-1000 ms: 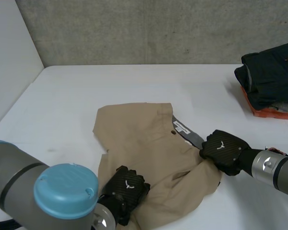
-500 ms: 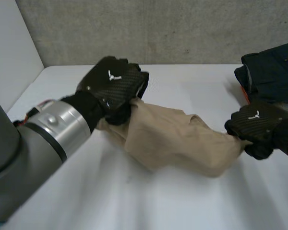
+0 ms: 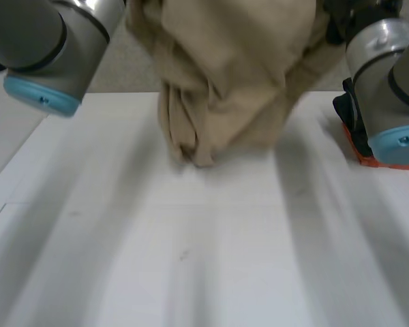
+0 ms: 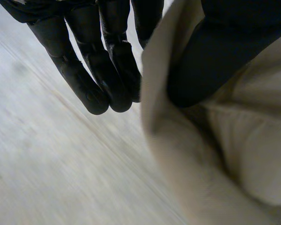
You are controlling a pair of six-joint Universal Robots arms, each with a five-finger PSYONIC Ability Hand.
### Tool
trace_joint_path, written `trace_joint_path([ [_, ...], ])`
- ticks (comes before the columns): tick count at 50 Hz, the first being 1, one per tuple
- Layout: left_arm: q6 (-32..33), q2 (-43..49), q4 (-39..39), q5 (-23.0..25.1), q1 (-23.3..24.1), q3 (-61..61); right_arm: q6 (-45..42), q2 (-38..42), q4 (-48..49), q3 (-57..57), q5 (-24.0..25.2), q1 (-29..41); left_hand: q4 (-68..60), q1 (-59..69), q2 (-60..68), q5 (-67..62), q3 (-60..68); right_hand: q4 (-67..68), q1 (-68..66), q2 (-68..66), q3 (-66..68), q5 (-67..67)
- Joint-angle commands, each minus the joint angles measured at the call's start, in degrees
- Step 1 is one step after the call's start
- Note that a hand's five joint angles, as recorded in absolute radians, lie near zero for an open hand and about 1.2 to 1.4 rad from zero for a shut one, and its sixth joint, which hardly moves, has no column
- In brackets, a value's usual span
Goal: Fold the laundry.
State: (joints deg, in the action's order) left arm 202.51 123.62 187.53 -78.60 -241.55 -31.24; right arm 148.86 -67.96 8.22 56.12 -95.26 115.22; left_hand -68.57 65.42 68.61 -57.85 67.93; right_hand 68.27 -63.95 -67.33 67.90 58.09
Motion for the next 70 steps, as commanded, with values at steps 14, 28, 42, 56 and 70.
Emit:
trace_joint_path([
  [14, 0.5, 1.9, 4.1, 9.2, -3.7, -35.4, -2.8, -0.9, -9.4, 28.9, 3.4, 3.5, 8.7, -5.5, -8.7, 8.0, -8.0, 11.7, -16.0, -12.7, 12.1, 11.9],
  [28, 13.4, -4.3, -11.8, 15.8, -4.6, -46.8, -8.1, -4.9, -7.0, 38.5, 10.7, 0.6, 44.9, -41.7, -44.9, 44.2, -44.3, -43.8, 39.4, 42.8, -43.4, -43.6],
  [42, 3.6, -21.2, -15.5, 11.3, -10.3, -57.2, -6.2, -1.7, -31.2, 18.2, 19.1, -4.7, 58.6, -55.4, -58.6, 57.9, -57.9, -48.2, 43.9, 47.2, -47.8, -48.0],
  [56, -3.9, -19.7, -19.4, 8.4, -12.5, -67.4, -10.9, 15.6, -39.1, 1.5, 19.2, -3.5, 58.6, -55.4, -58.6, 57.9, -57.9, -46.8, 42.5, 45.9, -46.5, -46.7],
  [70, -6.6, -7.4, -13.0, 3.0, -5.8, -59.7, -14.0, 19.2, -38.5, 5.2, 16.3, -4.0, 52.0, -48.8, -52.0, 51.3, -51.3, -3.4, -1.0, 2.4, -3.0, -3.2],
])
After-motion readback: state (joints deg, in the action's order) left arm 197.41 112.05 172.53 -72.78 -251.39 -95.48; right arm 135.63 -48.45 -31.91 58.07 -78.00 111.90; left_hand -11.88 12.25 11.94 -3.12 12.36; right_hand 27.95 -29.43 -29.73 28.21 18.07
